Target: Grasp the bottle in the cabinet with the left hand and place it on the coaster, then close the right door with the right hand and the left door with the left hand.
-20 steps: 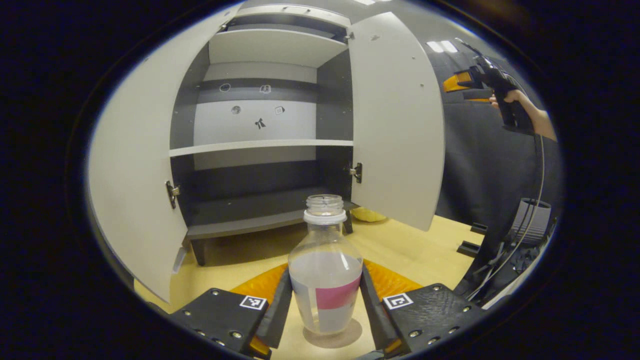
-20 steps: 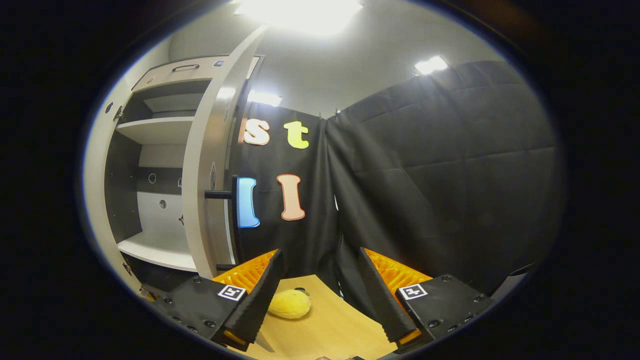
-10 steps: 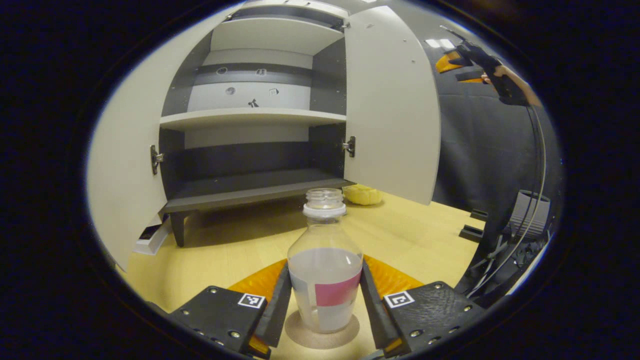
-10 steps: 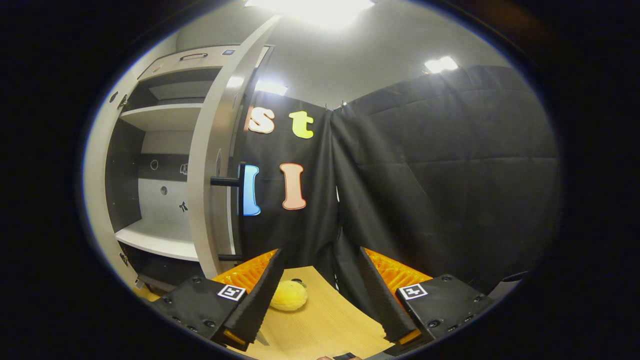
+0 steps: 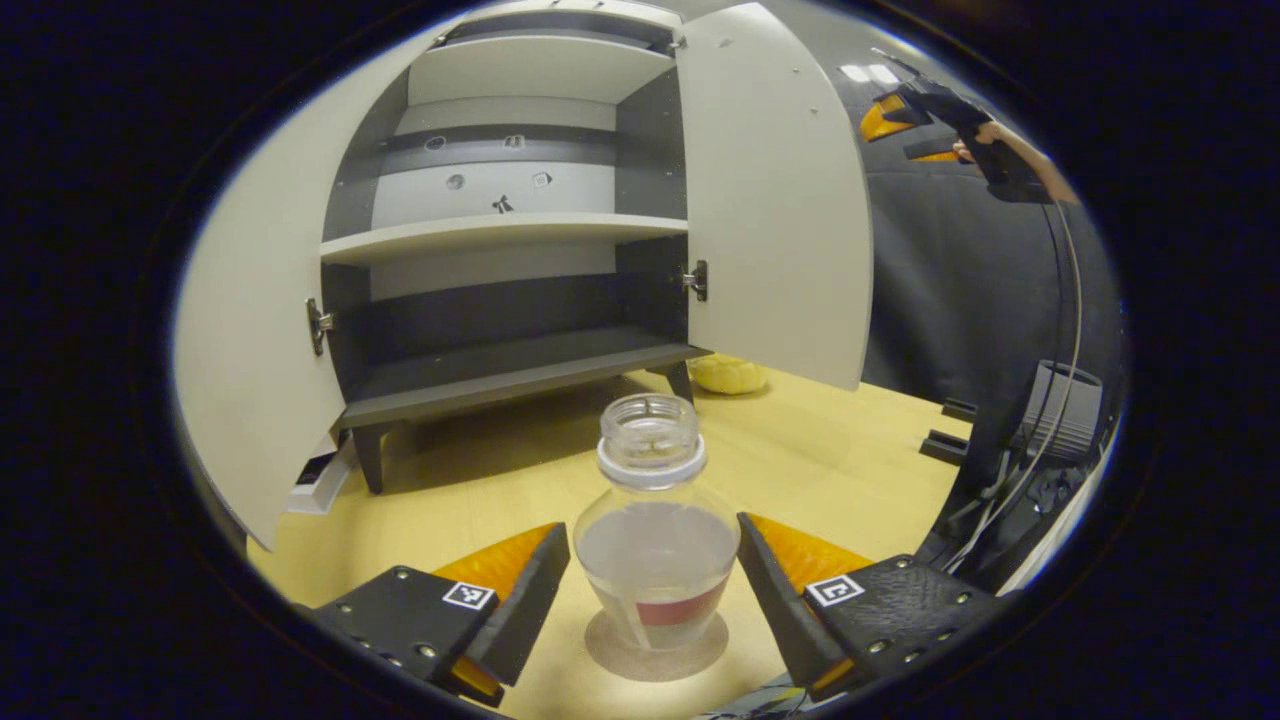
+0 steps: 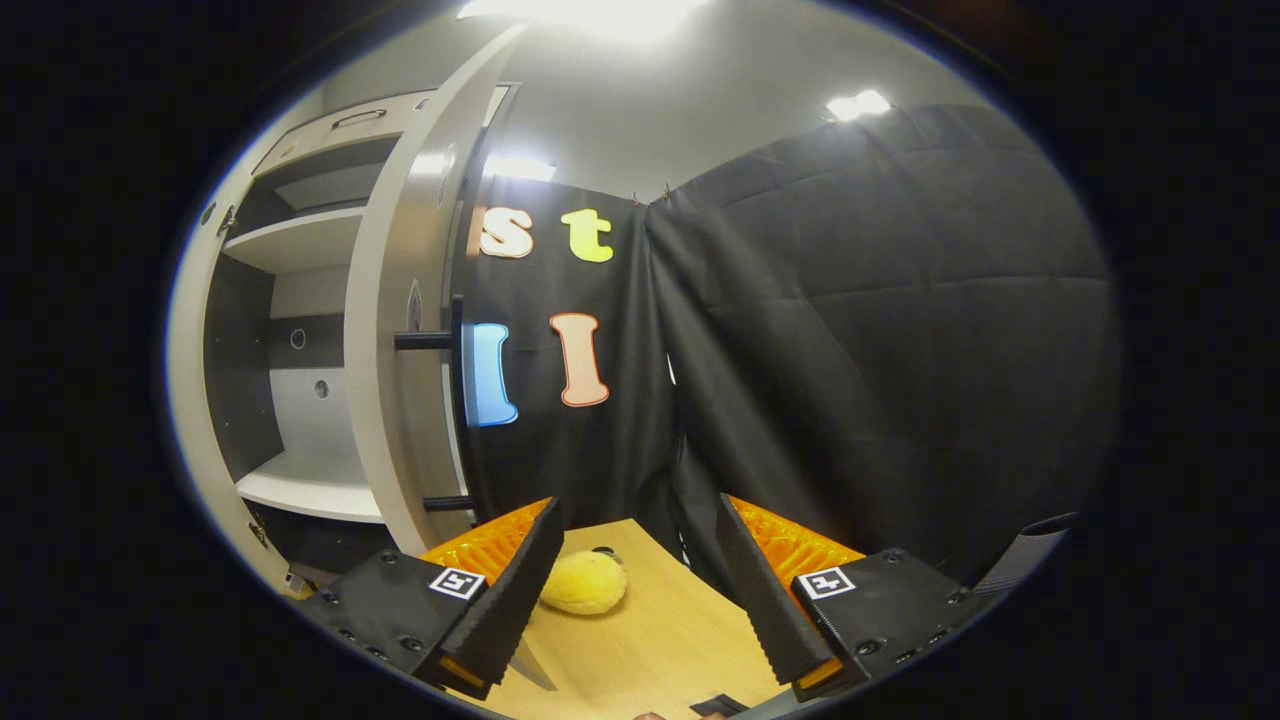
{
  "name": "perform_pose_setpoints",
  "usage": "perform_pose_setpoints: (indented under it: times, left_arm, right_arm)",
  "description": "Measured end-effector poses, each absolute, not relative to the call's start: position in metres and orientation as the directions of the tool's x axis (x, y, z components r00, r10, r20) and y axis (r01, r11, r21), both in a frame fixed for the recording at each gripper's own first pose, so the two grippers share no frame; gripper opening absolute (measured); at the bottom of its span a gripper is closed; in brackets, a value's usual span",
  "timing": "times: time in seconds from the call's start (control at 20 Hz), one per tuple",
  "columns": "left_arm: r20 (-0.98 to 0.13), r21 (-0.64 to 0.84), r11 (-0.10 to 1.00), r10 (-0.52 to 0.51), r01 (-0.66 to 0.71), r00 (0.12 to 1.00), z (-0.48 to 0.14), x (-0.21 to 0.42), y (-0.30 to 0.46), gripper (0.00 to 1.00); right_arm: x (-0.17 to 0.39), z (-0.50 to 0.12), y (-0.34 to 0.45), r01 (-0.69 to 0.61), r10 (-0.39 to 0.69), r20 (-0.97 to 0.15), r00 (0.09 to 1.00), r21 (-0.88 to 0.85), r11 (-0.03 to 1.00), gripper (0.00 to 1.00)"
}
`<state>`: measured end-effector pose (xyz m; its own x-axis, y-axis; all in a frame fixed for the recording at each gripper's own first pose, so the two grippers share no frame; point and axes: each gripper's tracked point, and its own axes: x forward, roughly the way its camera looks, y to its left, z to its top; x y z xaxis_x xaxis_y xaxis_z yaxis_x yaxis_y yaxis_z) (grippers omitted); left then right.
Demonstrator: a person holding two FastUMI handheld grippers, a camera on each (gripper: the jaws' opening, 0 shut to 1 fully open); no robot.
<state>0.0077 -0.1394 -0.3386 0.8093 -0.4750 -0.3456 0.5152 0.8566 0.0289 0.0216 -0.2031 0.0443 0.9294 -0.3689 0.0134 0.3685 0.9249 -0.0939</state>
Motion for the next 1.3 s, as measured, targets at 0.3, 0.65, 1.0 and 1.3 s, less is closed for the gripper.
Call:
perform_pose_setpoints:
  times: [0.3, 0.65, 1.0, 1.3]
  left_arm:
    - [-0.235, -0.037, 0.841, -0.532, 0.539, 0.814, -0.259, -0.002, -0.142, 1.00]
    - [-0.073, -0.093, 0.897, -0.440, 0.433, 0.895, -0.125, 0.016, -0.089, 1.00]
    - [-0.083, 0.021, 0.961, -0.273, 0.275, 0.959, -0.054, 0.030, -0.030, 1.00]
    - [-0.093, 0.023, 0.972, -0.231, 0.234, 0.969, -0.014, 0.036, -0.027, 1.00]
  right_arm:
    - [0.019, 0.043, -0.208, 0.382, -0.381, 0.025, 0.924, -0.092, 0.920, 0.98]
    - [0.016, 0.069, -0.217, 0.406, -0.396, 0.094, 0.913, -0.151, 0.901, 0.96]
    - [0.027, 0.077, -0.201, 0.349, -0.335, 0.116, 0.935, -0.122, 0.929, 0.98]
    - [0.039, 0.093, -0.190, 0.271, -0.254, 0.154, 0.955, -0.097, 0.958, 0.98]
